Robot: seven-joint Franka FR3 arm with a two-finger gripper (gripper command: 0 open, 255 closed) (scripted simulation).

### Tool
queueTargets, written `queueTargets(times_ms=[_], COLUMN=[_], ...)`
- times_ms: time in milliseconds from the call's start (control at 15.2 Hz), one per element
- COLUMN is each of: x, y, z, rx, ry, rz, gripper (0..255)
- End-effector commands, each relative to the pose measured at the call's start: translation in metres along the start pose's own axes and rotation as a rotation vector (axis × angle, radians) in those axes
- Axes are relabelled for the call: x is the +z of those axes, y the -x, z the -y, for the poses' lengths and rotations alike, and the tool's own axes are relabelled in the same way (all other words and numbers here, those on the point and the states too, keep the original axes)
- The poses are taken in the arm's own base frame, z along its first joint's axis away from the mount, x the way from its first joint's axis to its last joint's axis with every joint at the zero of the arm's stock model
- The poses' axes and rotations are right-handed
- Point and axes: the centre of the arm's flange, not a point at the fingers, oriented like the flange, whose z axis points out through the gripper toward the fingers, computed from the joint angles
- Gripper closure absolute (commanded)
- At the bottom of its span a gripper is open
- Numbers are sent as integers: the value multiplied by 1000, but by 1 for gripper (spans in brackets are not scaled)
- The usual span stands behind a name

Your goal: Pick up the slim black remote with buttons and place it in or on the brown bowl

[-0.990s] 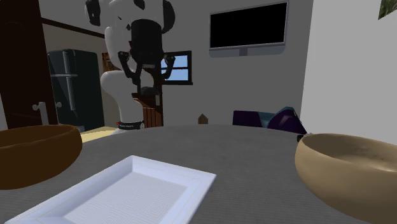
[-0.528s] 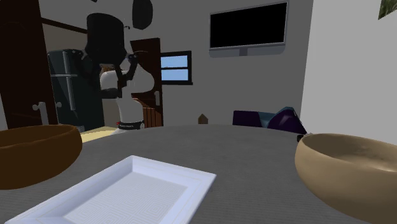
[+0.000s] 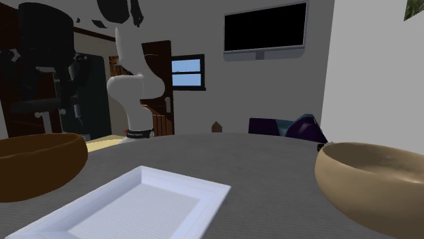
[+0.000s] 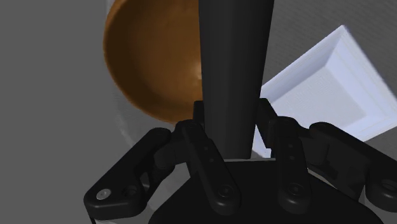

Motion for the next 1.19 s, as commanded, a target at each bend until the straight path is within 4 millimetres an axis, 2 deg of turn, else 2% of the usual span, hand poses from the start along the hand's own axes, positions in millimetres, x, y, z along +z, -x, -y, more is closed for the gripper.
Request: queueTargets(times_ms=[0,66,792,1122], x=[3,4,60,60], y=[-3,-6,7,7], z=[-25,-41,-39,-39], rx=[-2,-2,-2,-2], ry=[0,0,0,0], rz=[0,0,0,0], gripper=[255,255,255,255])
